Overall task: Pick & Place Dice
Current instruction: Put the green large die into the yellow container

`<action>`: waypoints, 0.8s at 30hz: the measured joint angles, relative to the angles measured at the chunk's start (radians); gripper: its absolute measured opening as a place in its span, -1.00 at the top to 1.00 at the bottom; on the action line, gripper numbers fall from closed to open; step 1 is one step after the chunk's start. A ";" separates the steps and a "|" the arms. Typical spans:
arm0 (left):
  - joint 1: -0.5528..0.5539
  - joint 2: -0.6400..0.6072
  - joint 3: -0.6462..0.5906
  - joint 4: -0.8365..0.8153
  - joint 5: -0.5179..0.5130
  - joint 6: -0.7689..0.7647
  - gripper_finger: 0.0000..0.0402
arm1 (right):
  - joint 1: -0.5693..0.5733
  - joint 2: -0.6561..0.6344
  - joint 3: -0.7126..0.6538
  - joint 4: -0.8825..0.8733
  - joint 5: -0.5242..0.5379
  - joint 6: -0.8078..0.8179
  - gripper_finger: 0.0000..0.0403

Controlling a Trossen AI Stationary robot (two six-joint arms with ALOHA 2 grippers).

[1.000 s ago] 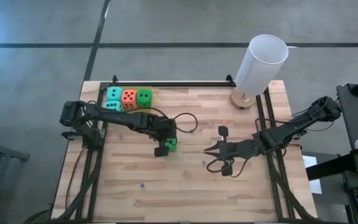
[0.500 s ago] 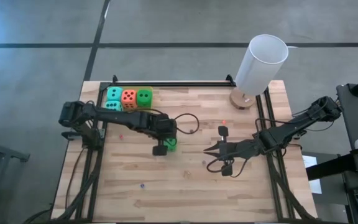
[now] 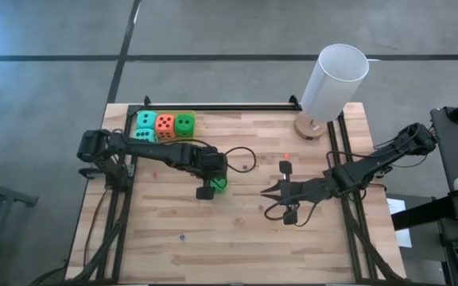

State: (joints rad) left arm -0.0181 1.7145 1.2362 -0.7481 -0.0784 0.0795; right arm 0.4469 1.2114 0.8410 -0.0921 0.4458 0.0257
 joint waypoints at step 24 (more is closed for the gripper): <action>0.002 0.043 0.023 -0.020 0.022 0.019 -0.99 | 0.000 0.000 0.000 0.000 0.000 0.000 0.86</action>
State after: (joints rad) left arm -0.0162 1.7575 1.2590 -0.7678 -0.0562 0.0985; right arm 0.4467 1.2114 0.8410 -0.0925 0.4458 0.0257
